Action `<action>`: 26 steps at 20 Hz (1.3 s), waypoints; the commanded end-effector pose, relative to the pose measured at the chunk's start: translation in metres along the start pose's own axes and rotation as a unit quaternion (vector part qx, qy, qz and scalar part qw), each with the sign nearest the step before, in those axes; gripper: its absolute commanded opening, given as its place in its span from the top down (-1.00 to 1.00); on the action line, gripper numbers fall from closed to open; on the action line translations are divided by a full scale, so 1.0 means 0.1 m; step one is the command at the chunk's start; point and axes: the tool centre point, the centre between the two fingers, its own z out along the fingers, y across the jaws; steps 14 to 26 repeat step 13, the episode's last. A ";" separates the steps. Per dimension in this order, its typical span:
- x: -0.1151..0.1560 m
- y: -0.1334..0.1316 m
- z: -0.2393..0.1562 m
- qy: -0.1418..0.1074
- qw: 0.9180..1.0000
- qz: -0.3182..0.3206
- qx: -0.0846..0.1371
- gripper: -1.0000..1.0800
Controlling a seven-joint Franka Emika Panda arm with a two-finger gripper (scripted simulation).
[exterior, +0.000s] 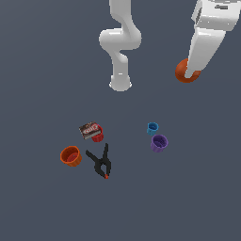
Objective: Pick up a designated object from a clutter of objects.
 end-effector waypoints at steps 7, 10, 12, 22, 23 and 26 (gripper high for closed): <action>0.07 -0.16 -0.28 0.001 1.000 0.001 0.000 1.00; 0.08 -0.16 -0.29 0.001 1.000 0.001 0.000 1.00; 0.08 -0.14 -0.27 0.001 1.000 0.001 0.000 1.00; 0.08 -0.14 -0.27 0.001 1.000 0.001 0.000 1.00; 0.08 -0.14 -0.27 0.001 1.000 0.001 0.000 1.00; 0.08 -0.14 -0.27 0.001 1.000 0.001 0.000 1.00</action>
